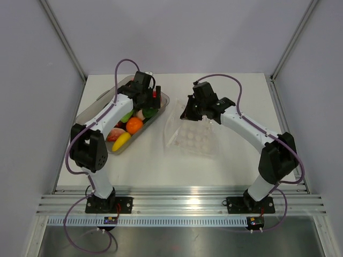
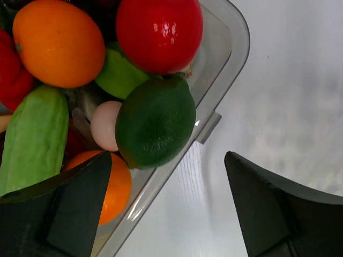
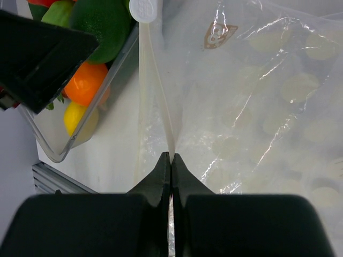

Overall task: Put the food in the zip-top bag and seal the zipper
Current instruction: Pick up the fake fruit from the bin.

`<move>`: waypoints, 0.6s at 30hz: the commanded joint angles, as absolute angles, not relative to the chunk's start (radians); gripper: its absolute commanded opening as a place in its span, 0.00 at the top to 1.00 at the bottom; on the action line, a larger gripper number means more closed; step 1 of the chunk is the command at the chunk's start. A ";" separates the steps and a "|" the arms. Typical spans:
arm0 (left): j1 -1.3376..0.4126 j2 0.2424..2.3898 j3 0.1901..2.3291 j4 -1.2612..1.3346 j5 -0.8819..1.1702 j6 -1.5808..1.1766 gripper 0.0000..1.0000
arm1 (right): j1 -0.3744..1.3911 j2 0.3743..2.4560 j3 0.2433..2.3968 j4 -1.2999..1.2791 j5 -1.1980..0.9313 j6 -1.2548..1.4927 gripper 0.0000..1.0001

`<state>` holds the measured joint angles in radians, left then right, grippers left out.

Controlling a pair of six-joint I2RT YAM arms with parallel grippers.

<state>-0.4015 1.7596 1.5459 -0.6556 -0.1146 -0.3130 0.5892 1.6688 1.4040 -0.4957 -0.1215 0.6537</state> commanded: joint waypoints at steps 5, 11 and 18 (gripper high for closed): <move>-0.367 1.842 1.629 -0.666 -0.086 -0.198 0.13 | 0.598 1.594 1.397 -0.474 -0.112 0.667 1.00; -0.364 1.896 1.637 -0.661 -0.077 -0.189 0.14 | 0.600 1.586 1.397 -0.485 -0.107 0.666 1.00; -0.364 1.939 1.655 -0.669 -0.041 -0.189 0.32 | 0.604 1.586 1.404 -0.491 -0.101 0.666 1.00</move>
<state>-0.3653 1.9282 1.6043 -0.6804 -0.0784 -0.2016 0.5892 1.6260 1.4021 -0.4988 -0.1207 0.6567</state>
